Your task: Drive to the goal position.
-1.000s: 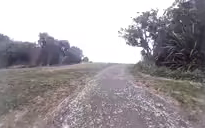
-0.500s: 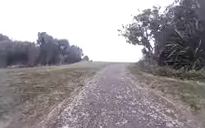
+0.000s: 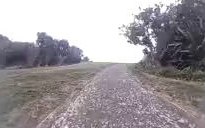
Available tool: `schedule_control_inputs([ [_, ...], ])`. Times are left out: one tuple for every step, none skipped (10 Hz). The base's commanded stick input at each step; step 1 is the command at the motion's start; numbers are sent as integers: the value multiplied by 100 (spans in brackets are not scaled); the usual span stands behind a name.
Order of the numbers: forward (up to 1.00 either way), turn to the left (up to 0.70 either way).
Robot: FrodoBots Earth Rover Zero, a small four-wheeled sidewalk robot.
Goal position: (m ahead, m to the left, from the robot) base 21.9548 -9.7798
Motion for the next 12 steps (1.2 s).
schedule_control_inputs([
  [60, -8],
  [60, -7],
  [60, -7],
  [60, -8],
  [60, -8],
  [60, -8],
  [60, -8],
  [60, -8],
  [60, -8],
  [60, -8],
  [60, -8],
  [60, -8],
])
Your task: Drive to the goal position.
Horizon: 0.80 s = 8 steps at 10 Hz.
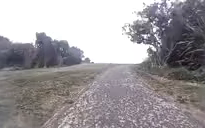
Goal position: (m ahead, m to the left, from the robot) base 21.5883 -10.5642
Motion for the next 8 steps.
schedule_control_inputs([
  [60, -8],
  [60, -8],
  [60, -8],
  [60, -8],
  [60, -8],
  [60, -8],
  [60, -8],
  [60, -8],
])
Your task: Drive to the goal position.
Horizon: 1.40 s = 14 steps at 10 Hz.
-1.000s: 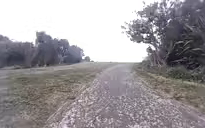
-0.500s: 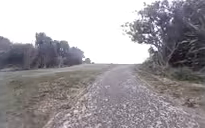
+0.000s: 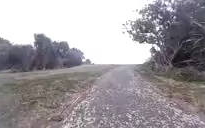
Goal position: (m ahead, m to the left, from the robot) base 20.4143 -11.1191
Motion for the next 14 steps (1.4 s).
schedule_control_inputs([
  [60, -8],
  [60, -8],
  [60, -8],
  [60, -8],
  [60, -8],
  [60, -8],
  [60, -8],
  [60, -8],
  [60, -8],
  [60, -4],
  [60, -2],
  [60, 0],
  [60, 0],
  [60, 0],
])
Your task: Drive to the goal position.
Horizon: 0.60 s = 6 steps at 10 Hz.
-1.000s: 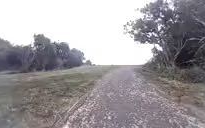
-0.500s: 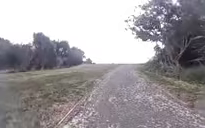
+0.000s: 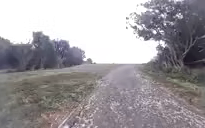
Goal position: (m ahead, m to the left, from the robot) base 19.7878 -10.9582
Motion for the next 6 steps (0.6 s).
schedule_control_inputs([
  [60, 0],
  [60, 0],
  [60, -9],
  [60, -9],
  [60, -14],
  [60, -15],
])
